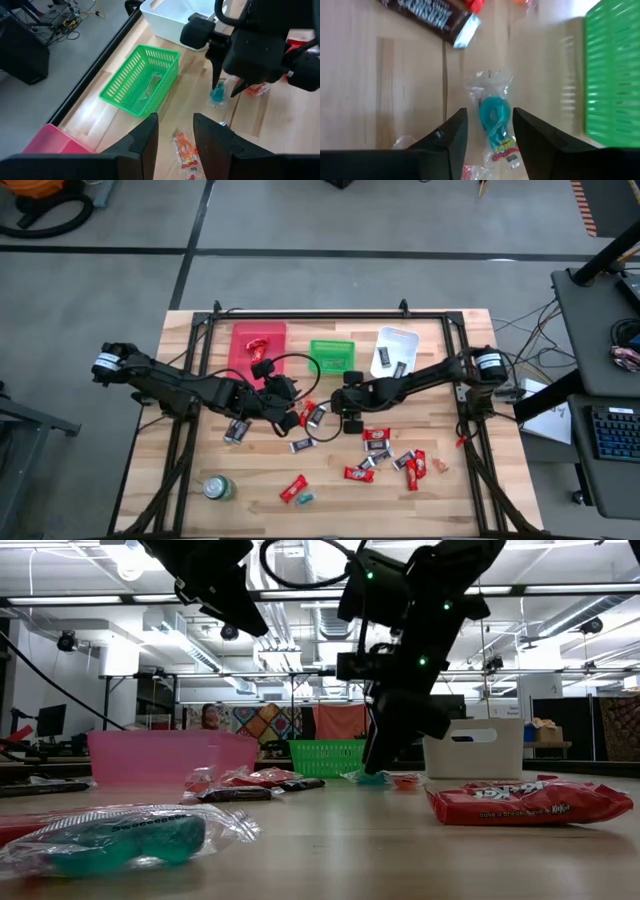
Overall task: Sort candy
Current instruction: Put the blue gummy into the green bin
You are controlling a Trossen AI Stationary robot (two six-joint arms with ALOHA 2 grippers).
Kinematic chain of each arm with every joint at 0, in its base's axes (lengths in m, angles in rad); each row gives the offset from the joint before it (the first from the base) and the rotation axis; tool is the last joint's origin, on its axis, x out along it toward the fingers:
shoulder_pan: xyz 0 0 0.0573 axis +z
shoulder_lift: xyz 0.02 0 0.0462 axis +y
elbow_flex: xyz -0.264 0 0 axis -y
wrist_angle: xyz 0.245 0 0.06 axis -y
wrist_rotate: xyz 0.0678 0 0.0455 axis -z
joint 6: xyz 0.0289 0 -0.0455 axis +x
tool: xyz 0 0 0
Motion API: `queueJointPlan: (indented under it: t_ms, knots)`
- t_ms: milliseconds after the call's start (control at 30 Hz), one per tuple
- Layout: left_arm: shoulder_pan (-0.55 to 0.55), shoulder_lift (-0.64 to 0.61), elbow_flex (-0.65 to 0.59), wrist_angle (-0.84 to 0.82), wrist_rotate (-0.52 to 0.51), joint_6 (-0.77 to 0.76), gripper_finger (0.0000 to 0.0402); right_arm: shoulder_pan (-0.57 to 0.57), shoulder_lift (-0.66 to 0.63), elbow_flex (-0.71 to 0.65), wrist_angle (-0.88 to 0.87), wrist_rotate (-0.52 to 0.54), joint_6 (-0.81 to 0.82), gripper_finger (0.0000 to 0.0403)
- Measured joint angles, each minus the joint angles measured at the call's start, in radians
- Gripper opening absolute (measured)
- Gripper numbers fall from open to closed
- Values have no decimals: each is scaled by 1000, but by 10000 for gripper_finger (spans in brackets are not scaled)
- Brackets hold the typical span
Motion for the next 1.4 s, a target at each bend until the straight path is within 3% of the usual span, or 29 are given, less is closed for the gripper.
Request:
queueJointPlan:
  t_ms: [233, 533, 833, 1100, 1400]
  knots:
    - [0, 0, -5, 1, -1, 0, 107, -14, 25, -7, 3, -29, -7, 105]
    - [0, 0, -12, 6, -26, 0, 107, -20, 23, 2, 10, -66, -12, 15]
    - [0, 0, -12, 6, -26, 0, 107, -20, -18, 53, -35, -71, -21, 9]
    - [0, 0, -2, 3, -25, 0, 107, -34, -133, 85, -51, -95, -84, 8]
    - [0, 0, -2, -6, -25, 4, 107, -199, -226, 92, -36, -93, -124, 8]
